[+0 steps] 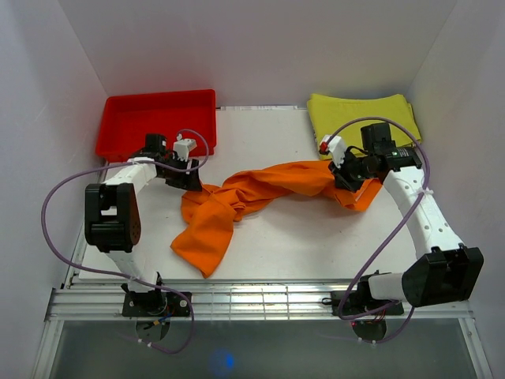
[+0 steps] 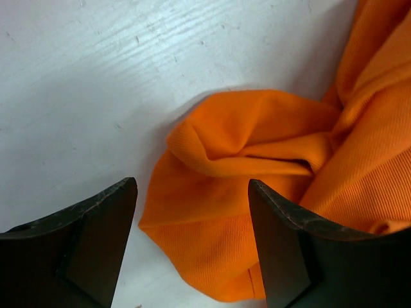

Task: Fold and stack the trousers
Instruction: Flatten the trousers out

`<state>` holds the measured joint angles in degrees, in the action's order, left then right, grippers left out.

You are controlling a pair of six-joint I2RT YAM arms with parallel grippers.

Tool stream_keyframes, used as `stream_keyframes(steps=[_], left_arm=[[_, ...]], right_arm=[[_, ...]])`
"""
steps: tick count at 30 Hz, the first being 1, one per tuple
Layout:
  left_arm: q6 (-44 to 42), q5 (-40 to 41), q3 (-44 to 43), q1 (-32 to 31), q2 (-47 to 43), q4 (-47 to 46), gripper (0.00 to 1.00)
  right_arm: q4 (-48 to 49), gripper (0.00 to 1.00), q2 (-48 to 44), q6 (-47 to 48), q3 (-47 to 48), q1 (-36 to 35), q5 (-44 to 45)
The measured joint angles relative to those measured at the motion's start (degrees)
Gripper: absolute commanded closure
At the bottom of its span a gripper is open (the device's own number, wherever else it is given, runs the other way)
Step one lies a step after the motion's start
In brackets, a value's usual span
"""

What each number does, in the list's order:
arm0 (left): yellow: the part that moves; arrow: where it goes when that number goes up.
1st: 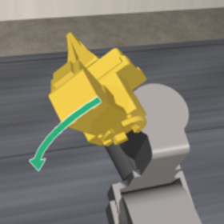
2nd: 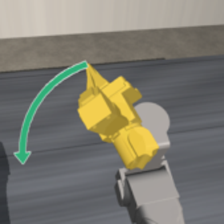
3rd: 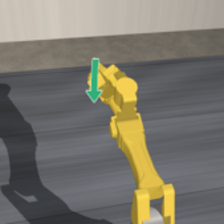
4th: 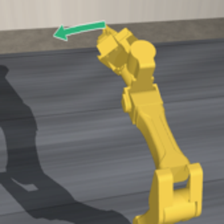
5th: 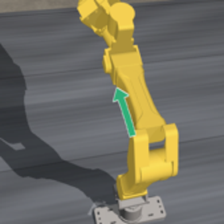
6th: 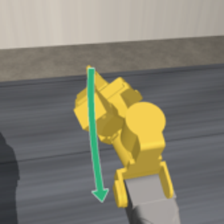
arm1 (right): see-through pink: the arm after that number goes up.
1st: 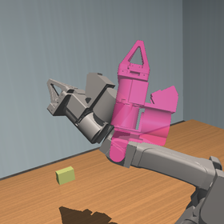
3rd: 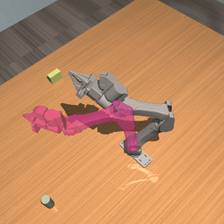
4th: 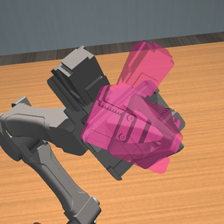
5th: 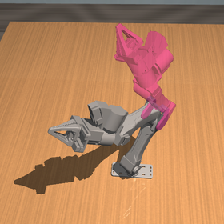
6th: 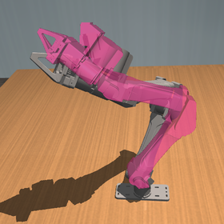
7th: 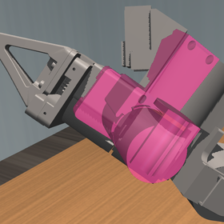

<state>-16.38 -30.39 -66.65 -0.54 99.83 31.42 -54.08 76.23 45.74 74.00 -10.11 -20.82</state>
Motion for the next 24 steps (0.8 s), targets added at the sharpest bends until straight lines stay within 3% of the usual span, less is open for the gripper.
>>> stream_keyframes(steps=[4, 15, 21, 24], left_arm=[[2.43, -0.28, -1.73, -0.20, 3.50, -1.92, 0.22], [6.54, -1.79, -3.13, -1.03, 9.35, -2.84, 0.97], [6.27, -4.28, -12.28, 2.01, 9.38, 1.73, 1.00], [5.79, -5.64, -22.86, 7.13, 9.60, 4.07, 1.00]], right_arm=[[-0.31, 0.92, -2.23, 1.29, -2.27, 0.96, 0.87], [-1.07, 0.92, -2.56, 2.95, -4.09, 3.37, 1.75], [-0.72, 0.92, 1.18, 2.97, -2.99, 4.52, 2.64], [0.22, 0.92, 3.78, 3.02, -0.46, 5.55, 2.95]])
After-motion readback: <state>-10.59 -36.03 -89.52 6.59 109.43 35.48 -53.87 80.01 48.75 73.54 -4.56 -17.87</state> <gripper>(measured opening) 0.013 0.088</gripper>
